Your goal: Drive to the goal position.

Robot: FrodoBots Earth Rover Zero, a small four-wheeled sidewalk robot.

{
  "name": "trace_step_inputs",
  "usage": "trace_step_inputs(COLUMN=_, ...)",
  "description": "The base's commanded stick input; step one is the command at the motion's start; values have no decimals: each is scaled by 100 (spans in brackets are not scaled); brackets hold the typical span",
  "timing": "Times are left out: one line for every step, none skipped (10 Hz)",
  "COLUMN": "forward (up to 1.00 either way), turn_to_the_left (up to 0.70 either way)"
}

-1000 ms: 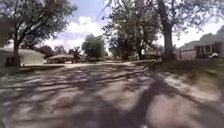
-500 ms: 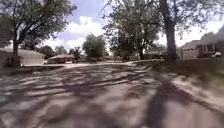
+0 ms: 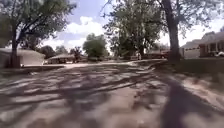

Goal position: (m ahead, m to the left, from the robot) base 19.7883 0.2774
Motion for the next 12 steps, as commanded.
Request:
trace_step_inputs(forward=70, turn_to_the_left=-9)
trace_step_inputs(forward=70, turn_to_the_left=0)
trace_step_inputs(forward=70, turn_to_the_left=0)
trace_step_inputs(forward=70, turn_to_the_left=0)
trace_step_inputs(forward=70, turn_to_the_left=0)
trace_step_inputs(forward=70, turn_to_the_left=0)
trace_step_inputs(forward=70, turn_to_the_left=0)
trace_step_inputs(forward=70, turn_to_the_left=0)
trace_step_inputs(forward=70, turn_to_the_left=0)
trace_step_inputs(forward=70, turn_to_the_left=0)
trace_step_inputs(forward=70, turn_to_the_left=0)
trace_step_inputs(forward=70, turn_to_the_left=0)
